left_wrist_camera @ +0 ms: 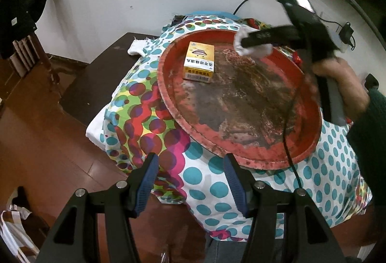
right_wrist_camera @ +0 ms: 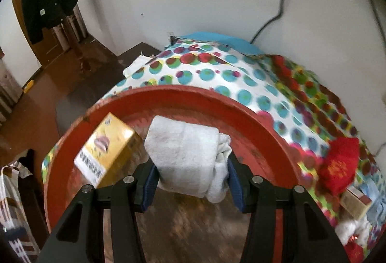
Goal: Organize objects
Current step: 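Carry the white sock with the right gripper onto the red tray and release, then move the right gripper back to the red knitted item and grasp it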
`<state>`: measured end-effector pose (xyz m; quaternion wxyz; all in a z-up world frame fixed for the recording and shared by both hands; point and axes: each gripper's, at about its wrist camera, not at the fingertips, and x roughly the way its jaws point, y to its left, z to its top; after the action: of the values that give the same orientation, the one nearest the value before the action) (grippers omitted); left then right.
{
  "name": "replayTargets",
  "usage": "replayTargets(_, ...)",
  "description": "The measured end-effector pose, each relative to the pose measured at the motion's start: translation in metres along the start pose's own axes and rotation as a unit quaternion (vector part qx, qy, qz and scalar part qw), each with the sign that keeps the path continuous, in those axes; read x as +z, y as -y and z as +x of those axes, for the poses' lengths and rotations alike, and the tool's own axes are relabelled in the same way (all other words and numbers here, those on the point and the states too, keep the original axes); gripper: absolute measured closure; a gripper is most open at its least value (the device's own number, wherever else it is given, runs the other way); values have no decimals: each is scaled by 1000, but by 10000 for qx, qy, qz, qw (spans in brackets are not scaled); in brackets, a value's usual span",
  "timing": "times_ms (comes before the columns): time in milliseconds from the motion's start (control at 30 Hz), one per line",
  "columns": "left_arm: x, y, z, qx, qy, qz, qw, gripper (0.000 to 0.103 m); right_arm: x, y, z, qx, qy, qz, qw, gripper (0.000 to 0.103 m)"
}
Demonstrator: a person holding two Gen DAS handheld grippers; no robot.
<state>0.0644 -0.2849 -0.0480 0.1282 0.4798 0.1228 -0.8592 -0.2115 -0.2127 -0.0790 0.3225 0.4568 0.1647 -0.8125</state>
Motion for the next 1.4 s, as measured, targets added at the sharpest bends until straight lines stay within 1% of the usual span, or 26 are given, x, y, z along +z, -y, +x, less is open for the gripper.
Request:
replayTargets(67, 1, 0, 0, 24, -17, 14, 10000, 45, 7, -5, 10, 38, -67, -11, 10000, 54)
replayTargets(200, 3, 0, 2, 73, -53, 35, 10000, 45, 10, -8, 22, 44, -192, 9, 9998, 46)
replayTargets(333, 5, 3, 4, -34, -91, 2, 10000, 45, -1, 0, 12, 146, -113, 145, 9997, 37)
replayTargets(400, 6, 9, 5, -69, -88, 35, 9999, 45, -5, 6, 1, 233, -11, 198, 9995, 28)
replayTargets(433, 6, 12, 6, -96, -99, 62, 9999, 46, -6, 9, -5, 195, 62, 216, 9996, 17)
replayTargets(467, 7, 16, 6, -125, -105, 84, 9998, 46, -7, 13, -10, 176, 144, 241, 9995, 11)
replayTargets(533, 6, 22, 6, -210, -134, 114, 9996, 45, -6, 17, -18, 103, 226, 302, 9992, 11)
replayTargets(633, 4, 31, 2, -210, -92, 231, 9995, 46, -13, 25, -38, 174, 407, 449, 9980, 11)
replayTargets(733, 5, 40, 2, -258, -98, 302, 9992, 45, -31, 36, -61, 99, 575, 470, 9972, 11)
replayTargets(833, 6, 55, 2, -398, -110, 397, 9984, 46, -58, 56, -83, -97, 655, 486, 9966, 11)
replayTargets(900, 6, 67, 3, -482, -120, 520, 9974, 45, -78, 75, -98, -294, 690, 568, 9956, 11)
replayTargets(1033, 5, 94, 7, -655, -187, 753, 9948, 46, -119, 125, -126, -791, 776, 928, 9895, 11)
replayTargets(1067, 4, 101, 7, -718, -193, 818, 9939, 45, -131, 138, -133, -1040, 797, 1026, 9861, 11)
replayTargets(1100, 4, 108, 8, -755, -212, 880, 9930, 45, -139, 150, -136, -1190, 795, 1087, 9837, 11)
replayTargets(1133, 3, 114, 9, -778, -212, 929, 9924, 45, -152, 164, -140, -1389, 753, 1158, 9806, 10)
replayTargets(1233, 2, 132, 11, -897, -196, 1068, 9900, 45, -183, 195, -144, -1743, 607, 1345, 9736, 10)
replayTargets(1333, 4, 144, 16, -1077, -273, 1072, 9880, 45, -206, 217, -143, -1894, 509, 1493, 9692, 10)
replayTargets(1400, 5, 155, 20, -1139, -336, 1121, 9866, 45, -218, 226, -140, -1894, 489, 1564, 9681, 9)
